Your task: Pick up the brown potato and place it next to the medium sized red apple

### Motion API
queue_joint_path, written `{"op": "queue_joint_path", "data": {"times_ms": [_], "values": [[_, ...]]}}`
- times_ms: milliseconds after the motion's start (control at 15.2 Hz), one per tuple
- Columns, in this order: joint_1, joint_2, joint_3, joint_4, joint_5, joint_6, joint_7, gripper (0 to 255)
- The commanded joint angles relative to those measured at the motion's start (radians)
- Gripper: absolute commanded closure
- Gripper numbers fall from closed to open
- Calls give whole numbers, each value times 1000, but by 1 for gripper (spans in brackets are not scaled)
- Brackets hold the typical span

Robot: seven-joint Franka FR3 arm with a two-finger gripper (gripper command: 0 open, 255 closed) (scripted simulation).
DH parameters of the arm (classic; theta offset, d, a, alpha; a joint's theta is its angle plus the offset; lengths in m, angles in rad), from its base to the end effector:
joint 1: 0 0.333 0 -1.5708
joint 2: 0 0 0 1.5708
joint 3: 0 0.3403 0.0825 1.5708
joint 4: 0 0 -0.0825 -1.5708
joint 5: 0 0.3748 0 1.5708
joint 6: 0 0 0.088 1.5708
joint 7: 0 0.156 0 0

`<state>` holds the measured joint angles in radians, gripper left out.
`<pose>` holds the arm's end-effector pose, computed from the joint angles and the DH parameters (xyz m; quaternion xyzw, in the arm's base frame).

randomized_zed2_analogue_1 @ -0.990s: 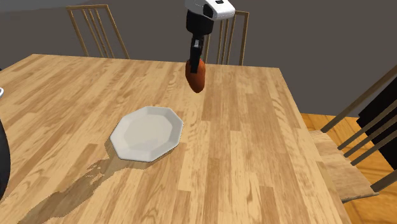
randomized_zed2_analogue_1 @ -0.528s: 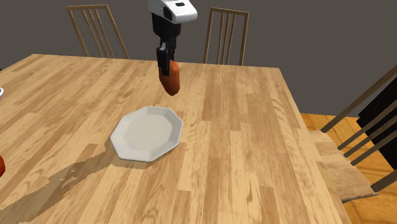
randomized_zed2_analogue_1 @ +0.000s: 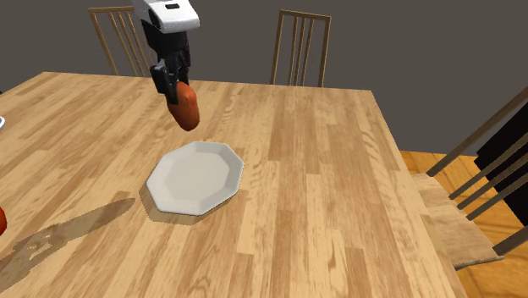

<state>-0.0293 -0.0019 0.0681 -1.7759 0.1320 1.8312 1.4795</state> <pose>0.5615 0.0387 0.5290 -0.7396 0.6693 0.0234 0.0662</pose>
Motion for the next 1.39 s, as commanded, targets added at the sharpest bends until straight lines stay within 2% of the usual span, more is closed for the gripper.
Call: {"op": "queue_joint_path", "data": {"times_ms": [0, 660, 1320], "values": [[22, -20, 22, -28, -1, 13, 44, 255], [131, -79, 145, -100, -2, 55, 273, 255], [241, -37, 278, -56, -32, 77, 523, 255]]}}
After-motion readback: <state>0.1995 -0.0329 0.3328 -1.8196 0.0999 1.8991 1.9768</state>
